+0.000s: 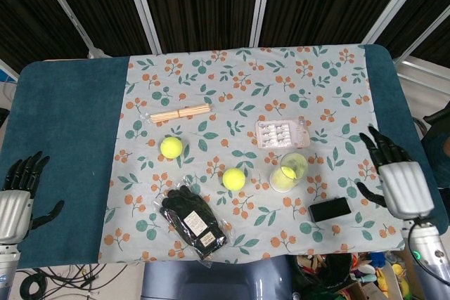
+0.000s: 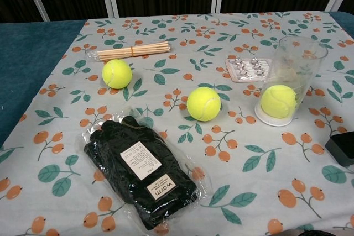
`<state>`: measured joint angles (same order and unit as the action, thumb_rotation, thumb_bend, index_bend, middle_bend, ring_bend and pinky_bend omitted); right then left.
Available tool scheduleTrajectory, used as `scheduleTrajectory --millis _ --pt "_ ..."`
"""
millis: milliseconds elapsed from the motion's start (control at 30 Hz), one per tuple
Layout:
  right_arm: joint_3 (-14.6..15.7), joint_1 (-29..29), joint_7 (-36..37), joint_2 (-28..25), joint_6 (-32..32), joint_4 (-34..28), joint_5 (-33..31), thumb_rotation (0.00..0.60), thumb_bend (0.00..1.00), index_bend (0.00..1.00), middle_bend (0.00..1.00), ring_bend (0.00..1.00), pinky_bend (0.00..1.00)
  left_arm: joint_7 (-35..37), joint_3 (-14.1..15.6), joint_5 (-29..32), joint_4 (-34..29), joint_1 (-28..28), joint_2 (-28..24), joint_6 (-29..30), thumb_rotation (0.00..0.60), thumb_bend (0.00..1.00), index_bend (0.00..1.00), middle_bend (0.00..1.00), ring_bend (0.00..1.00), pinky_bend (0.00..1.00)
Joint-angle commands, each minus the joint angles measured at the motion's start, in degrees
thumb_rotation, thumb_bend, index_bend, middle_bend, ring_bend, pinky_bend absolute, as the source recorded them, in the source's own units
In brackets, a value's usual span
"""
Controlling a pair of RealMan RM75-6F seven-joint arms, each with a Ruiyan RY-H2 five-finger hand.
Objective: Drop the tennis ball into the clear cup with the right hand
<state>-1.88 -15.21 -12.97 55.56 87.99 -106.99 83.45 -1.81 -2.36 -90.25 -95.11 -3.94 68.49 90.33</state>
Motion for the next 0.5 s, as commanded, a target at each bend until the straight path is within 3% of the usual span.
scheduleTrajectory --millis 33,233,500 --pt "5.1 8.7 8.5 8.7 6.0 13.4 2.9 0.600 0.12 0.00 0.00 0.10 0.22 -0.5 0.2 -0.1 -0.1 0.0 0.0 -0.1 0.600 0.25 0.00 0.00 0.00 0.00" --pt "5.4 11.3 13.8 15.4 5.5 27.2 1.9 0.600 0.12 0.00 0.00 0.10 0.21 -2.4 1.1 -1.0 -0.5 0.2 0.2 -0.2 0.600 0.25 0.00 0.00 0.00 0.00" --pt "4.0 10.9 12.9 18.2 4.9 31.6 3.3 0.600 0.12 0.00 0.00 0.10 0.21 -3.8 2.3 -2.5 -0.3 0.6 0.2 -0.3 0.600 0.25 0.00 0.00 0.00 0.00"
